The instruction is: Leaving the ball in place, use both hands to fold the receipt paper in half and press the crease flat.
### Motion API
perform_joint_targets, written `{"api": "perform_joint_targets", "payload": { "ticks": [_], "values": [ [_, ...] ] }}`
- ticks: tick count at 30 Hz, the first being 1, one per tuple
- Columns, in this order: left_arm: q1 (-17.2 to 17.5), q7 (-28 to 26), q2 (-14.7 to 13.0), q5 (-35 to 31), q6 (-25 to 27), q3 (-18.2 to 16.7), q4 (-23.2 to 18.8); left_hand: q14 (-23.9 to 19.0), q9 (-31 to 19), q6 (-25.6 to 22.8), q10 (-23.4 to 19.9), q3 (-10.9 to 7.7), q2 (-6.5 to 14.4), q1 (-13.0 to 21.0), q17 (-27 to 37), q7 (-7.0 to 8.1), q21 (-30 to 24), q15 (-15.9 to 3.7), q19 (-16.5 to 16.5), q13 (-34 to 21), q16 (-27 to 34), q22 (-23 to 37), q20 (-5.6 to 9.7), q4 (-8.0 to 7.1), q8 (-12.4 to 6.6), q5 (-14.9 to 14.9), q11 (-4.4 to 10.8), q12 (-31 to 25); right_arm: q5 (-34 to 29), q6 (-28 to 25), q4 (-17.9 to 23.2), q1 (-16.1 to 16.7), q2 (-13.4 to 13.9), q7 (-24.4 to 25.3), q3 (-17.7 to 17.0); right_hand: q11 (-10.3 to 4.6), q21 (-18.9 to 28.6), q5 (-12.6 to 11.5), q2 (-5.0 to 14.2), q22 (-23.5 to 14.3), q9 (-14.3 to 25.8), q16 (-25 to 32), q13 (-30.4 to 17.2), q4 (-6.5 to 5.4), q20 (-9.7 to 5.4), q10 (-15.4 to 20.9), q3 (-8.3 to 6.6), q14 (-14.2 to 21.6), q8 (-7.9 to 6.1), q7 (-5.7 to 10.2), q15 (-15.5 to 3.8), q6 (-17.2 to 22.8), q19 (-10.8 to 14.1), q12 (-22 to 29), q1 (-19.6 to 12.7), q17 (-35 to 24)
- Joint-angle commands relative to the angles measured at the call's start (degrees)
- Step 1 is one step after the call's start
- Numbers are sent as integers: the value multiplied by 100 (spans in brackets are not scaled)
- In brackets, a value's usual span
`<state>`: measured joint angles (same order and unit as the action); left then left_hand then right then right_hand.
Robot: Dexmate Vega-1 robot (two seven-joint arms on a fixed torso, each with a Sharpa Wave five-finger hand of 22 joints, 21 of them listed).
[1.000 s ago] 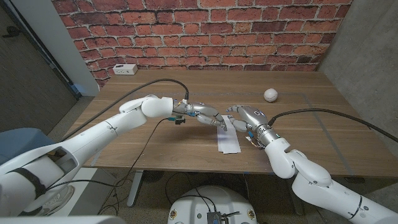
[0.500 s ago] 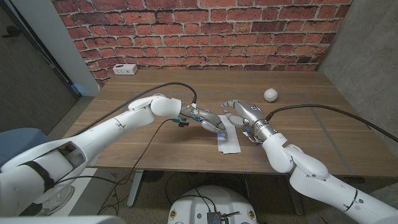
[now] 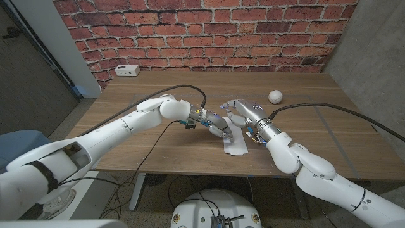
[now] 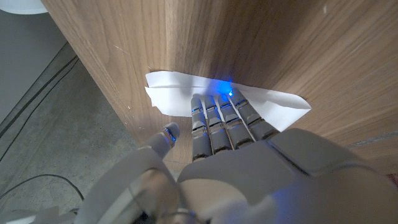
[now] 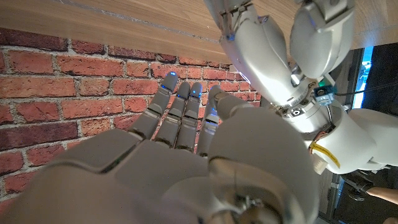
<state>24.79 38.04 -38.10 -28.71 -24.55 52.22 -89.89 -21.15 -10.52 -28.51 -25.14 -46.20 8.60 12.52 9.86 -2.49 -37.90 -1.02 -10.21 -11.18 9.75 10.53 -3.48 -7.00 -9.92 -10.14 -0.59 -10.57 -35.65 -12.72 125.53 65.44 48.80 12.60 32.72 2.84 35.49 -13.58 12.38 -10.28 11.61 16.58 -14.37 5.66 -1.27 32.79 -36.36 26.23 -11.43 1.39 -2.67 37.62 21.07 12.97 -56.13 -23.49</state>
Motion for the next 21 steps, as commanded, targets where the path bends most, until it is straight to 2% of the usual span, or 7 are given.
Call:
{"api": "perform_joint_targets", "payload": {
  "ticks": [1,8,11,13,17,18,21],
  "values": [
    [4,-72,2,-288,101,69,-66,-12,-21,-12,-20,-22,124,-50,-5,-62,-3,43,-51,-6,38,23,-38,-30,-27,36,-9,-29,-366,-345,-107,-640,-195,-1283,459,35,40,-30,-31,-26,21,-46,4,-209,27,-197,-55,-178,87,-15,-93,-262,-113,-79,-14,-49],
    [38,-16,-12,-203,160,58,-83,-59,-21,-81,-61,-46,123,-51,-12,-42,-18,34,-105,-4,62,22,-27,-17,-66,35,-11,-58,-683,-591,-378,-1020,-418,-1600,711,116,34,140,-188,-9,31,-70,8,-948,147,-256,479,-308,74,-46,47,-456,-189,-69,875,-78],
    [65,-20,-31,-185,193,42,-115,-76,-20,-99,-76,-63,116,-50,-17,-38,-14,30,-105,-2,68,21,-24,0,-77,34,-6,-71,-709,-689,-521,-1140,-507,-1643,738,129,-15,277,-194,-6,34,-132,14,-1327,164,-320,736,-390,66,-65,58,-573,-282,-77,1415,-41],
    [83,-35,-44,-171,209,25,-142,-101,-20,-121,-103,-73,115,-48,-19,-30,-14,11,-113,-1,77,21,-22,8,-86,34,9,-84,-753,-742,-612,-1210,-546,-1625,759,150,-22,332,-220,-6,35,-150,17,-1454,202,-329,846,-399,55,-78,98,-590,-276,-74,1639,-21],
    [105,-31,-59,-166,251,12,-193,-142,-20,-160,-145,-84,100,-45,-23,-19,-19,-2,-134,0,88,21,-14,29,-101,34,14,-103,-769,-842,-770,-1332,-605,-1608,772,158,-27,366,-196,-9,35,-145,21,-1566,254,-302,959,-341,37,-87,121,-592,-256,-57,1916,4],
    [106,-16,-57,-160,272,11,-203,-155,-20,-178,-153,-87,98,-44,-24,-1,-20,3,-138,0,91,21,-15,34,-107,33,15,-107,-842,-877,-834,-1386,-615,-1596,802,139,-33,316,-75,-7,28,-153,23,-1476,272,-270,828,-303,21,-90,118,-565,-246,-42,1886,41],
    [106,-28,-55,-170,288,6,-215,-183,-20,-205,-185,-98,92,-45,-26,-7,-19,-2,-144,0,96,20,-16,47,-114,33,6,-120,-973,-991,-913,-1492,-627,-1671,884,164,4,189,-11,-8,13,-109,27,-1153,272,-167,414,-171,-18,-90,94,-453,-108,-4,1600,88]
  ]
}}
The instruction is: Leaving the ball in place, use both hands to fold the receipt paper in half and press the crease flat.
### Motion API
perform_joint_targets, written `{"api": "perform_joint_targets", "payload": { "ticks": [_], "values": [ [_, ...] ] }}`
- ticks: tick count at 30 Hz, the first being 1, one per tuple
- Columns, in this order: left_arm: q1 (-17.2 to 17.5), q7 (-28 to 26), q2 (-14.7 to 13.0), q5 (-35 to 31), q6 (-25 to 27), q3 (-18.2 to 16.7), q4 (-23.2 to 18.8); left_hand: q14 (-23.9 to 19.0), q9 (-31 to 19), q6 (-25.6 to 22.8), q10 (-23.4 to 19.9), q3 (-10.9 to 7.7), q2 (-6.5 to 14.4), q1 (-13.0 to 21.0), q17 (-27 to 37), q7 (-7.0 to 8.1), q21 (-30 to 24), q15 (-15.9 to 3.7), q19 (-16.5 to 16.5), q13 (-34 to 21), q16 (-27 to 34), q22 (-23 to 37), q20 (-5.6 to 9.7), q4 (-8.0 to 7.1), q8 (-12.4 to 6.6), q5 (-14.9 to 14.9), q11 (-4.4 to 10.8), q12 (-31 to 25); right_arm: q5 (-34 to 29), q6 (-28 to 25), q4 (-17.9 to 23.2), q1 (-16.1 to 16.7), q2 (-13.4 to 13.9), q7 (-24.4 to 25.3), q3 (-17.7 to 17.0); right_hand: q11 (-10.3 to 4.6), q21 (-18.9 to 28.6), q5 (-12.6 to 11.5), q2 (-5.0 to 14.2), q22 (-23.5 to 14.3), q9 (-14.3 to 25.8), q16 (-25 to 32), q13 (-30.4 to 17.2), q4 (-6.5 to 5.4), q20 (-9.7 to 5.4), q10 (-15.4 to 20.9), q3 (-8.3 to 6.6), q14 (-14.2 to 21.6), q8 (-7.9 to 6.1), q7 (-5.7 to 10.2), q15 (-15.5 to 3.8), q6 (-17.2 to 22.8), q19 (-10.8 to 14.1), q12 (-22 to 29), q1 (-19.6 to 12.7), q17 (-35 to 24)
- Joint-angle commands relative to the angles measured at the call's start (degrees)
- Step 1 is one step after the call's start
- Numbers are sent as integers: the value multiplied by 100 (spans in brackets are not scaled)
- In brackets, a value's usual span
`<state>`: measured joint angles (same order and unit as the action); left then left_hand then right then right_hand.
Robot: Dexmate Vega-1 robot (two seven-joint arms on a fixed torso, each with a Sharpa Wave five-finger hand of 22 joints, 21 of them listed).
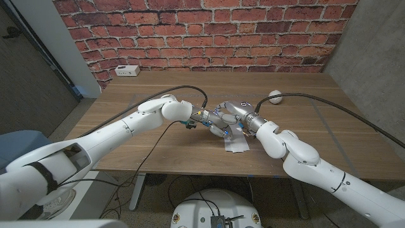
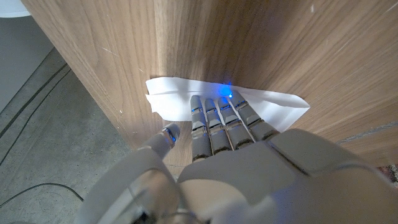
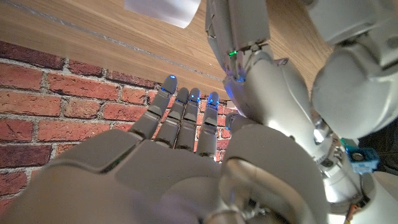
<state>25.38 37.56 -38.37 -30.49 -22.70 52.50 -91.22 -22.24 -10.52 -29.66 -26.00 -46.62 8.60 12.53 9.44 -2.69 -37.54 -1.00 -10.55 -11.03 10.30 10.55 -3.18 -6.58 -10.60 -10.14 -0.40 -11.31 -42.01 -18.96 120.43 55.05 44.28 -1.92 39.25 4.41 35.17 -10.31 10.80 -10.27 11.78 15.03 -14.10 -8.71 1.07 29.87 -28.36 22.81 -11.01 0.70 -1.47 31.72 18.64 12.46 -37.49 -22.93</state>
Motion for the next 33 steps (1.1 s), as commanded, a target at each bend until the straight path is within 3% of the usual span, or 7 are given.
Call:
{"api": "perform_joint_targets", "payload": {
  "ticks": [1,2,5,7,10,13,33],
  "values": [
    [45,14,-24,12,101,-24,-80,-81,-20,-92,-104,-57,88,-46,16,17,-55,-2,-112,-15,42,19,-47,8,-46,34,-28,-48,-400,-391,-437,-483,-174,-210,262,26,59,-169,140,-11,-7,110,1,360,37,179,-486,277,-69,-25,-19,178,195,66,-338,17],
    [43,5,-20,18,94,-26,-73,-85,-20,-92,-106,-57,86,-47,16,11,-55,-4,-114,-15,43,19,-52,10,-46,34,-34,-49,-432,-412,-468,-508,-179,-216,282,23,78,-185,126,-14,-7,168,1,403,37,295,-552,359,-107,-22,-39,301,241,108,-380,-6],
    [32,-4,-11,5,97,-23,-66,-97,-20,-102,-107,-61,81,-50,17,12,-53,6,-113,-15,44,19,-76,14,-47,35,-31,-49,-443,-448,-550,-568,-183,-258,315,66,134,-186,125,-22,-3,352,-9,355,14,559,-619,669,-187,-64,-64,600,358,204,-352,-77],
    [26,3,-2,31,102,-25,-44,-98,-20,-103,-102,-63,80,-53,17,10,-53,10,-115,-15,43,19,-76,15,-46,36,-27,-47,-451,-499,-586,-620,-186,-364,351,41,149,-183,126,-24,-3,396,-20,365,11,652,-649,706,-203,-52,-89,687,384,242,-364,-112],
    [16,-9,0,17,101,-22,-34,-100,-21,-89,-104,-67,78,-59,19,3,-52,9,-120,-15,40,19,-78,15,-38,37,-22,-47,-416,-510,-677,-694,-198,-481,408,99,217,-175,136,-31,3,577,-58,397,-27,853,-726,977,-219,-64,-132,852,508,335,-411,-203],
    [3,-18,8,35,76,-19,-3,-95,-21,-77,-94,-70,79,-66,22,9,-49,12,-118,-15,37,19,-83,13,-32,39,-25,-44,-363,-519,-755,-760,-213,-612,471,53,317,-165,140,-45,11,767,-120,391,-63,1174,-802,1273,-203,-103,-197,963,656,502,-446,-310],
    [-6,-24,-12,102,83,-28,50,-66,-24,5,-49,-85,75,-109,28,14,-38,4,-123,-17,20,20,-92,0,-4,43,-13,-29,-435,-1070,-1162,-1315,-409,-1632,1045,66,487,-190,101,-55,10,908,-213,481,-40,1309,-984,1467,-135,-208,-167,1050,840,632,-592,-445]
  ]
}}
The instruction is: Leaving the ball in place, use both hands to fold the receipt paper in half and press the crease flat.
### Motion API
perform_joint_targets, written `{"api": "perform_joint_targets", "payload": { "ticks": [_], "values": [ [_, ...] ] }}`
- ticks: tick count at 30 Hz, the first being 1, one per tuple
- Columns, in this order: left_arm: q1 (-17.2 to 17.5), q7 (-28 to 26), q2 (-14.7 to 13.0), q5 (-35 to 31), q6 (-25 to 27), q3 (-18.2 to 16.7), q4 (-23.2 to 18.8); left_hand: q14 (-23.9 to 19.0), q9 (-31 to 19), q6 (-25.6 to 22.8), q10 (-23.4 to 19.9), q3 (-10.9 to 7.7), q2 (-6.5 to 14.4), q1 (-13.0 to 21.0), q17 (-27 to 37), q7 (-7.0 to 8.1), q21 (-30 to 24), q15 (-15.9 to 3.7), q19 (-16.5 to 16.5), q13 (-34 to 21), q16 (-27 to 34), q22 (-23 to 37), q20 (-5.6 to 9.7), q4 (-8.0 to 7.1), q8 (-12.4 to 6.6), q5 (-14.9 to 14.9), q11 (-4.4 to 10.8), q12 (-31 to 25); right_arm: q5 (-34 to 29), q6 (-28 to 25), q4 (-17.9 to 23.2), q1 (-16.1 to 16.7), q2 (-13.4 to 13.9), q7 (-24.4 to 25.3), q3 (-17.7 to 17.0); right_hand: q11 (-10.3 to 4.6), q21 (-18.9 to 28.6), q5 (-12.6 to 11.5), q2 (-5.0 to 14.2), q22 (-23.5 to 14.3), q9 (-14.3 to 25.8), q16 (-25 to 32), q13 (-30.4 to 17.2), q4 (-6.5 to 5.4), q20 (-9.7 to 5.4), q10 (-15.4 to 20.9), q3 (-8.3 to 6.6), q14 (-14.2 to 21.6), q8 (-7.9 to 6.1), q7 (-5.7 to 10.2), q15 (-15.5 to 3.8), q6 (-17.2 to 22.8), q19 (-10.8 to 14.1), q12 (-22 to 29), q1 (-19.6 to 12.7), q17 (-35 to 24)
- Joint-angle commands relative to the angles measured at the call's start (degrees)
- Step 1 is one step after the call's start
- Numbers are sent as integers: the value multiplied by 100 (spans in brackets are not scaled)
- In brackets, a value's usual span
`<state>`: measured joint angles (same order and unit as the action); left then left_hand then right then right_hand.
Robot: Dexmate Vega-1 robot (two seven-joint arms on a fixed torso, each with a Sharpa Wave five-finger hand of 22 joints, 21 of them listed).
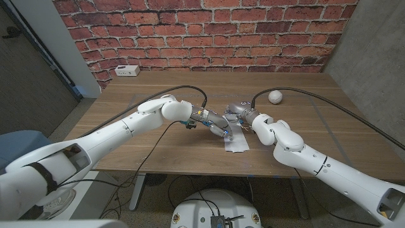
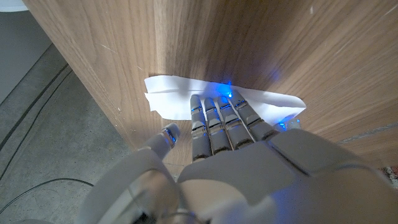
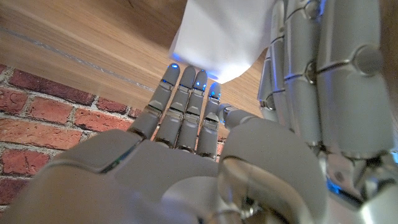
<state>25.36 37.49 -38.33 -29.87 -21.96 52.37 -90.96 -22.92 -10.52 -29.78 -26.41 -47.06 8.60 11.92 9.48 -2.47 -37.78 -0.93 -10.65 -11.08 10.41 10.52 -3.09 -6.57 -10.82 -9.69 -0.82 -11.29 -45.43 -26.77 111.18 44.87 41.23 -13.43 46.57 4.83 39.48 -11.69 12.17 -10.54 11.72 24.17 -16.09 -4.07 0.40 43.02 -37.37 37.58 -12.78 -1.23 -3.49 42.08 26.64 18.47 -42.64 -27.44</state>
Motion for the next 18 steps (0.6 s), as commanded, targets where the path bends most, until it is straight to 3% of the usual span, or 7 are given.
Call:
{"api": "perform_joint_targets", "payload": {
  "ticks": [1,4,9,18],
  "values": [
    [-2,-21,-18,40,10,-15,24,-3,-24,14,-8,-42,75,-50,23,-9,-15,-12,-115,-12,10,22,-95,-2,15,-1,31,-32,-109,-326,-262,-328,-120,-542,350,23,59,-59,-46,-29,15,-41,-9,40,38,-58,-105,-64,70,-9,57,-28,15,8,-90,18],
    [8,-31,-27,47,21,-24,21,1,-24,26,-1,-46,74,-56,23,-7,-13,-12,-118,-12,9,23,-95,-2,17,-1,51,-30,-115,-308,-328,-386,-126,-601,430,27,65,-72,-52,-29,11,-71,-4,101,29,-112,-138,-137,107,5,52,-89,-21,-17,-131,14],
    [7,-50,-29,48,4,-23,42,11,-24,52,25,-56,83,-64,24,-9,-8,-11,-114,-13,6,23,-102,-5,22,-2,43,-22,-176,-343,-413,-461,-149,-679,546,-11,89,-92,-47,-30,-3,-81,8,165,20,-213,-162,-205,229,156,11,-397,-80,-70,-169,-17],
    [-27,-50,-12,42,-18,-13,89,18,-25,74,36,-68,77,-73,21,2,-4,-8,-117,-13,2,23,-95,5,23,-2,52,-22,99,-389,-336,-410,-81,-485,344,-20,128,-116,-23,-29,-9,-66,15,145,15,-186,-207,-156,187,106,-13,-350,-78,-69,-177,-31]
  ]
}}
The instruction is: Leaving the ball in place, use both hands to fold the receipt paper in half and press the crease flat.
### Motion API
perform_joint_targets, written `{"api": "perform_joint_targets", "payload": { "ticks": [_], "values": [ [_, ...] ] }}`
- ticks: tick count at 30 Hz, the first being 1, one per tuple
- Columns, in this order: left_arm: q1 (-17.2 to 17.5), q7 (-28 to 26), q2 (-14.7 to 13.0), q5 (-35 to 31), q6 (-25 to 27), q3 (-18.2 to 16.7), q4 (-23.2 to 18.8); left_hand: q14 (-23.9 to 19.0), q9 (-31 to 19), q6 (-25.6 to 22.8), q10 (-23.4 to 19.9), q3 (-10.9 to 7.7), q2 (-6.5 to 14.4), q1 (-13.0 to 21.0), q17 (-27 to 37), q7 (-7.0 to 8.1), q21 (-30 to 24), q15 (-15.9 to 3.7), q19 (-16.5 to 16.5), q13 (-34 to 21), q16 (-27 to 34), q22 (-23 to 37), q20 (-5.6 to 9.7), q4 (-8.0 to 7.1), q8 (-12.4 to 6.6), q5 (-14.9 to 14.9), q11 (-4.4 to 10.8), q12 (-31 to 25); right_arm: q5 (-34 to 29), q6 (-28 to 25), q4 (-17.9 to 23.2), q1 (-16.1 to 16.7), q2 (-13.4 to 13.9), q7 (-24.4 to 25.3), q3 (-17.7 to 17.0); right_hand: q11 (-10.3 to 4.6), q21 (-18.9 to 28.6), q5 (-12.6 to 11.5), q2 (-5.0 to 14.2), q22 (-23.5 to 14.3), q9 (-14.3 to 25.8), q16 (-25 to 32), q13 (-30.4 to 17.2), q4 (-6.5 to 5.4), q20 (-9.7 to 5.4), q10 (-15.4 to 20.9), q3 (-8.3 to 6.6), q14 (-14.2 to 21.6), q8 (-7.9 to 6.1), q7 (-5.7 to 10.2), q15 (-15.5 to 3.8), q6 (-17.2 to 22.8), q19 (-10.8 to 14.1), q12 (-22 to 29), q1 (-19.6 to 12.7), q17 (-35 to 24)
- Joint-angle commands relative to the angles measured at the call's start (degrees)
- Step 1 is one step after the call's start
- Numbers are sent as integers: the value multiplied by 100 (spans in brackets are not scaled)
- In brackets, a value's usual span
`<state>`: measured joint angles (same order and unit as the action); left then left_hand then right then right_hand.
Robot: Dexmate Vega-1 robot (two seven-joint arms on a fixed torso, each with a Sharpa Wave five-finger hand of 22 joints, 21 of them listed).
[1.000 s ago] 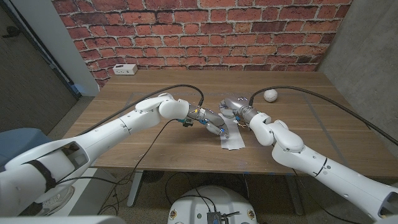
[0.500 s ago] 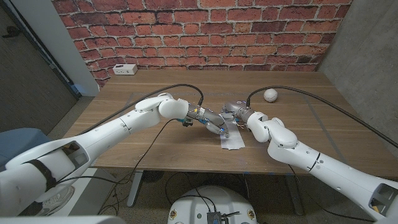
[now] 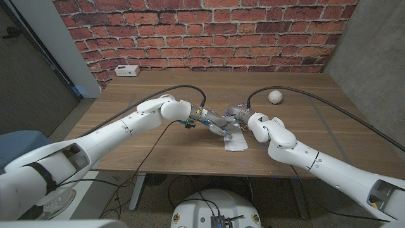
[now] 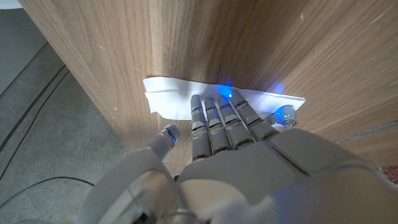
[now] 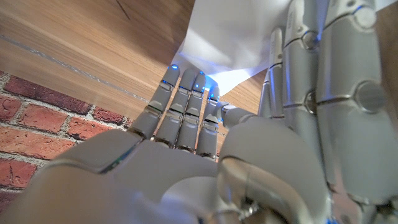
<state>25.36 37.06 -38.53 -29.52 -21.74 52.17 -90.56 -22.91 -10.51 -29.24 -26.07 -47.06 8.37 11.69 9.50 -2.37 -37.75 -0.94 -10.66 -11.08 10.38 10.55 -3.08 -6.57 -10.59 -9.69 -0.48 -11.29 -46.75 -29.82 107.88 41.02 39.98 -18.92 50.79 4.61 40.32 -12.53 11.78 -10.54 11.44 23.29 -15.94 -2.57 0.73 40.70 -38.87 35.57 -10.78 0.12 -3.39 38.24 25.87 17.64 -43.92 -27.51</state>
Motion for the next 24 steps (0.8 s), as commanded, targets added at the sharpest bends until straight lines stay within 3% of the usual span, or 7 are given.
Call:
{"api": "perform_joint_targets", "payload": {
  "ticks": [1,9,16,19,24],
  "values": [
    [-37,3,18,16,-44,11,64,16,-25,19,0,-70,100,-51,19,-8,-7,-9,-119,-13,6,20,-93,5,-2,-2,15,-24,279,-81,31,6,67,146,-132,0,50,-34,19,-30,18,24,-1,-8,-18,60,-62,54,-18,-29,-25,46,5,19,-50,-24],
    [-121,42,91,35,-93,56,188,20,-25,30,4,-78,99,-58,19,-6,-3,-14,-119,-14,5,20,-87,9,-3,-2,11,-25,567,34,321,256,285,885,-559,37,105,-22,-47,-30,17,31,4,-66,12,136,-22,124,-63,-53,15,165,65,45,18,-16],
    [-194,56,154,55,-145,98,310,22,-25,44,18,-87,104,-66,20,-7,2,-1,-115,-14,6,20,-90,7,-2,-2,0,-23,577,33,378,318,361,1120,-620,56,209,12,-73,-31,19,99,-3,-121,59,325,58,357,-118,-104,26,355,215,128,117,-12],
    [-227,52,176,47,-158,113,354,25,-25,45,13,-91,106,-71,21,-10,3,-1,-116,-14,6,20,-90,5,-5,-2,3,-26,617,25,370,309,372,1104,-626,61,232,15,-80,-31,19,100,-8,-108,61,351,63,371,-117,-106,20,368,253,143,118,-9],
    [-280,76,215,77,-184,140,435,29,-26,50,17,-98,107,-79,21,-19,7,-2,-116,-15,6,21,-90,3,-7,-2,7,-27,710,118,315,297,395,1114,-613,74,404,31,-63,-44,22,226,-67,-52,91,681,95,747,-176,-187,-26,650,488,330,133,-21]
  ]
}}
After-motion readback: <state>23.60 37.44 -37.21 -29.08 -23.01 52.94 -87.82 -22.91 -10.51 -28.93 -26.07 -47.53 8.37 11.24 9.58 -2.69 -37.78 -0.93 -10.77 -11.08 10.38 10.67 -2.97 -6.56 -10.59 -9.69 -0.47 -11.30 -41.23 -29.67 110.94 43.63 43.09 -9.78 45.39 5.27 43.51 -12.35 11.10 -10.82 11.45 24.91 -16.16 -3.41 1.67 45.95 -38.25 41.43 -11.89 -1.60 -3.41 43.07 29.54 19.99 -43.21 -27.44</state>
